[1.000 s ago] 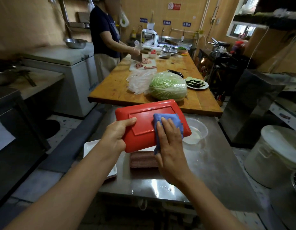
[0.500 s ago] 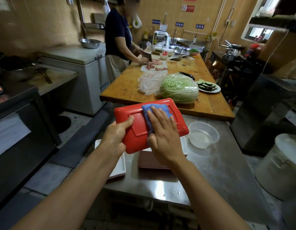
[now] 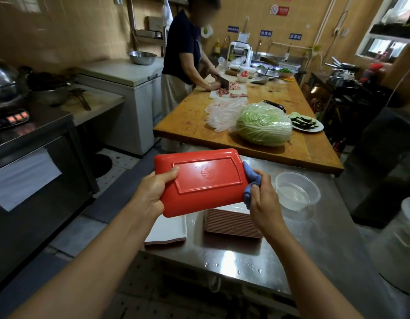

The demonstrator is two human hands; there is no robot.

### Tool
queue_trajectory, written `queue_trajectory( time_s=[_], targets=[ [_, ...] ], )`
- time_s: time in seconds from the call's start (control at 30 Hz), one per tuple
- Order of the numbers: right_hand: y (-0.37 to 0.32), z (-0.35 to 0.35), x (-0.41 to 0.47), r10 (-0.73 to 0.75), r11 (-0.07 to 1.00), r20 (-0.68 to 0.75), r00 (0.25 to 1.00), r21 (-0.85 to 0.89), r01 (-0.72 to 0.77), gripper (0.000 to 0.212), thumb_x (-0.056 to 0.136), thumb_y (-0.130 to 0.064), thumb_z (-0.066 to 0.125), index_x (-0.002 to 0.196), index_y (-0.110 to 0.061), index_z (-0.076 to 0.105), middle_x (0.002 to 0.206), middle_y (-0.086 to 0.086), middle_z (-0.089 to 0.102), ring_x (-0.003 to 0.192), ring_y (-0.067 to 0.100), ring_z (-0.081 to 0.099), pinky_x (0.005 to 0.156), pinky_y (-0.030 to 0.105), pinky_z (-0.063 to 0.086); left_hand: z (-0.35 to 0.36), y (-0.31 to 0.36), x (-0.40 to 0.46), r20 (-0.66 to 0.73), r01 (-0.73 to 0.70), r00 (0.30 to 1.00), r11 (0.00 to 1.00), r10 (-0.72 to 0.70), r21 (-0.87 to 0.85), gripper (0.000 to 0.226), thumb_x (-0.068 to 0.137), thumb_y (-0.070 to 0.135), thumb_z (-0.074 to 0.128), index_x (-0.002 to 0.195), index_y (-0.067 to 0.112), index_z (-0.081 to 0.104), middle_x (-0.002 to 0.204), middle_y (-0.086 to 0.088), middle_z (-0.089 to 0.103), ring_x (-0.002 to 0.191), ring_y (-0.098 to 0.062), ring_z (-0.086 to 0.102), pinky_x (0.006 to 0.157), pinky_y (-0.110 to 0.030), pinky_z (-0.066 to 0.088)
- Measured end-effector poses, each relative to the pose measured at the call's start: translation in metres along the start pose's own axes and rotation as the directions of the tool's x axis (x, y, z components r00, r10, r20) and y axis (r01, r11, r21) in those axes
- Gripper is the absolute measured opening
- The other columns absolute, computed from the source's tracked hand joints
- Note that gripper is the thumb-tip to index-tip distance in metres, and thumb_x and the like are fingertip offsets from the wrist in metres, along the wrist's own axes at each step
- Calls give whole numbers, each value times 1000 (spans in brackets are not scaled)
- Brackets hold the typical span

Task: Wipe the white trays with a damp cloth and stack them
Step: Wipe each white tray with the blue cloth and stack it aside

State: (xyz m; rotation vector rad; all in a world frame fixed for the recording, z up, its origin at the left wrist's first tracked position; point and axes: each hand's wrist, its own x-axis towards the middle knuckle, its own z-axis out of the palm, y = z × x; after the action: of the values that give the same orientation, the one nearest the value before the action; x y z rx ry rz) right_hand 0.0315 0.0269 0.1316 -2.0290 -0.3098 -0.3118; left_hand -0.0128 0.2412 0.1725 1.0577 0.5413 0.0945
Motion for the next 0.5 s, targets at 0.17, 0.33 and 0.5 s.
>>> queue_trajectory(
  time_s=[0.17, 0.33, 0.5],
  targets=[
    [4, 10, -8, -56, 987, -42, 998, -155, 49, 28, 92, 3, 40, 116, -6, 52, 98, 10, 55, 84, 11, 46, 67, 14, 29, -19, 6, 4, -34, -126, 991, 991, 127, 42, 18, 80, 10, 70, 92, 20, 62, 87, -9, 69, 77, -26, 66, 64, -39, 54],
    [0, 25, -24, -44, 991, 51, 998, -128, 50, 31, 93, 1, 43, 120, -12, 50, 86, -4, 53, 80, 7, 49, 69, 13, 31, -42, 7, 15, 94, -533, 808, 653, 582, 538, 21, 76, 10, 75, 86, 25, 64, 76, 10, 66, 65, 0, 64, 61, -19, 51],
    [-3, 36, -37, -39, 994, 89, 995, -103, 48, 29, 94, 1, 44, 106, -25, 45, 80, -12, 51, 76, -11, 53, 66, 3, 37, -65, -28, 34, 447, -540, 683, -12, 577, 842, 25, 78, 28, 76, 99, 19, 68, 83, -1, 71, 76, -22, 66, 67, -35, 53]
  ],
)
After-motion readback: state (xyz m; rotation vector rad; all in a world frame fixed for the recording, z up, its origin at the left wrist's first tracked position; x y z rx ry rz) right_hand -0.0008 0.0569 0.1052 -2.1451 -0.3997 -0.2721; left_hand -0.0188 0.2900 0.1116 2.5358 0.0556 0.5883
